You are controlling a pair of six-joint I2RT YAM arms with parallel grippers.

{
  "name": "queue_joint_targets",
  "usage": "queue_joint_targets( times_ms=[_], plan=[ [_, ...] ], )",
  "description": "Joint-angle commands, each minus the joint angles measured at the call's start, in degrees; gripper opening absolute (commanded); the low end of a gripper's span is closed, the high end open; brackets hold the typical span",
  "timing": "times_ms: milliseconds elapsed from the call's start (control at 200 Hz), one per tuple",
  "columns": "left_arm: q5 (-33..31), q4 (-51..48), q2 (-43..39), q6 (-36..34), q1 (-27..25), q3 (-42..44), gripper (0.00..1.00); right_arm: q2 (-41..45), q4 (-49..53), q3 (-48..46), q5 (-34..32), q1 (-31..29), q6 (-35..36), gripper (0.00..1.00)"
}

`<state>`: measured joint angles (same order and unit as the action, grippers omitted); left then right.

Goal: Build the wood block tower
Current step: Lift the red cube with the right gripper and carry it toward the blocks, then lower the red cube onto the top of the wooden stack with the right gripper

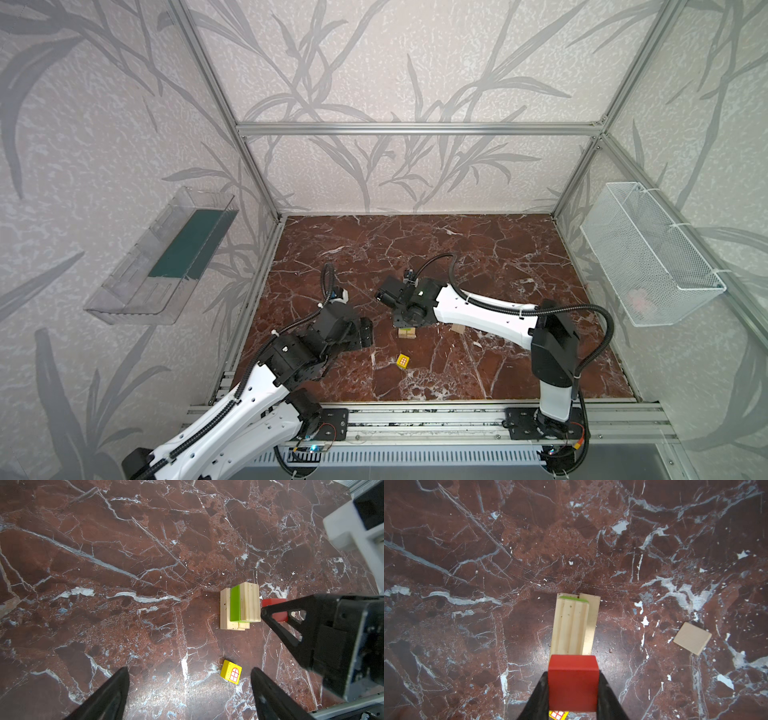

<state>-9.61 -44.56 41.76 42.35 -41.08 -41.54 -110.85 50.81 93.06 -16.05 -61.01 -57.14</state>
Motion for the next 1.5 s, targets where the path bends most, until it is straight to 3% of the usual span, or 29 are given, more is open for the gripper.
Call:
queue_joint_targets(
  times_ms=[0,480,1495],
  plan=[
    [-2.4,-2.4,-0.8,1.2,0.4,0.9,0.89,-1.8,2.2,2.8,-2.4,-0.3,-2.1,0.26],
    [-4.6,-4.0,-2.4,1.4,0.5,0.9,0.90,-5.5,3.8,5.7,-5.3,-0.1,-2.9,0.26],
    [-5.4,-4.0,-1.7,1.4,0.7,1.3,0.93,-7.3,2.7,5.9,-3.5,0.8,-2.7,0.28]
  ],
)
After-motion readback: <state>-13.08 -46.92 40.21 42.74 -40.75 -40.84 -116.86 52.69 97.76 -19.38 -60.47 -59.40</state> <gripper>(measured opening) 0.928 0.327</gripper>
